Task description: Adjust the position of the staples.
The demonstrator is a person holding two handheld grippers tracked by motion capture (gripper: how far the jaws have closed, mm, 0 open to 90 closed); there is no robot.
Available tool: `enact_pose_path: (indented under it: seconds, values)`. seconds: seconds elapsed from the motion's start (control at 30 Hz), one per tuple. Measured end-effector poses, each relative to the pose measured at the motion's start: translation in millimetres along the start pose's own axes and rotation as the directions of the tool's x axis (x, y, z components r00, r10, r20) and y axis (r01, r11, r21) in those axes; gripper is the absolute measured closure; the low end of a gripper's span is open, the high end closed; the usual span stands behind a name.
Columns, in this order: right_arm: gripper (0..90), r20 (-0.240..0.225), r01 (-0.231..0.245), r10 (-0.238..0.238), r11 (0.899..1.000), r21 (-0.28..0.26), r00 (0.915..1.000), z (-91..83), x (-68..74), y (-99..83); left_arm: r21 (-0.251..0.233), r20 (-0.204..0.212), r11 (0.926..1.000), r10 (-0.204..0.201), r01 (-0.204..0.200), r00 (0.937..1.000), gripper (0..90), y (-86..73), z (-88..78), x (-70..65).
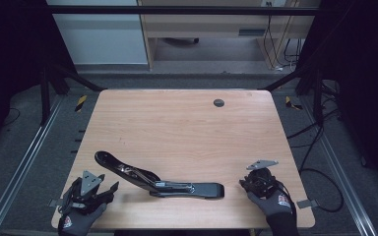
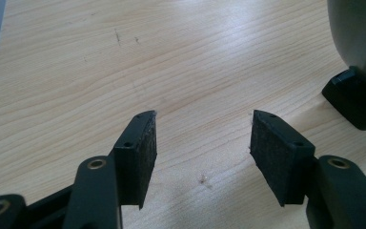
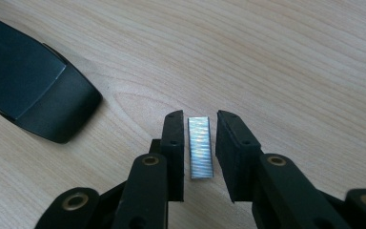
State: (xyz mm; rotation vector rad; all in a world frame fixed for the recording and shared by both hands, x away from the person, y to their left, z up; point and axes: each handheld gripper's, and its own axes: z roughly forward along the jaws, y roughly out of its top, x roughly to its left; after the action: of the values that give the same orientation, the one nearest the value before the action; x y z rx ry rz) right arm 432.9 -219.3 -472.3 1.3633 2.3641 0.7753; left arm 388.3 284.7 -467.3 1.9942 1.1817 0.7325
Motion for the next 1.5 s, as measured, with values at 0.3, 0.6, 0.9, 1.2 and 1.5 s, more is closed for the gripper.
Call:
enact_pose_path:
  seconds: [0.3, 0.6, 0.9, 1.2, 1.5]
  values:
    - [75.8, 0.001, 0.007, -0.007, 1.0, 0.014, 1.0, 4.5, -0.5, 1.5, 0.003, -0.003, 1.0, 0.002, -0.002, 1.0, 41.5, 0.1, 0.3, -0.8]
    - [78.0, 0.002, 0.009, -0.009, 0.999, 0.036, 1.0, 6.9, 0.7, 1.5, 0.007, -0.004, 0.9999, 0.008, -0.008, 1.0, 41.4, 0.5, 0.6, -1.9]
    - [78.5, 0.011, 0.042, -0.043, 0.999, 0.033, 0.999, 7.8, 0.6, 2.2, 0.007, -0.005, 0.9999, 0.009, -0.009, 0.9999, 41.4, 0.6, 0.7, -1.9]
    - [78.5, -0.002, 0.059, -0.059, 0.998, -0.007, 0.9982, -1.9, -0.3, 5.0, 0.006, -0.006, 0.9999, 0.01, -0.01, 0.9999, 41.4, 0.6, 0.7, -1.7]
    - [78.5, -0.01, 0.08, -0.08, 0.996, -0.043, 0.9967, -11.4, 1.1, 9.0, 0.007, -0.005, 0.9999, 0.01, -0.01, 0.9999, 41.4, 0.5, 0.9, -1.8]
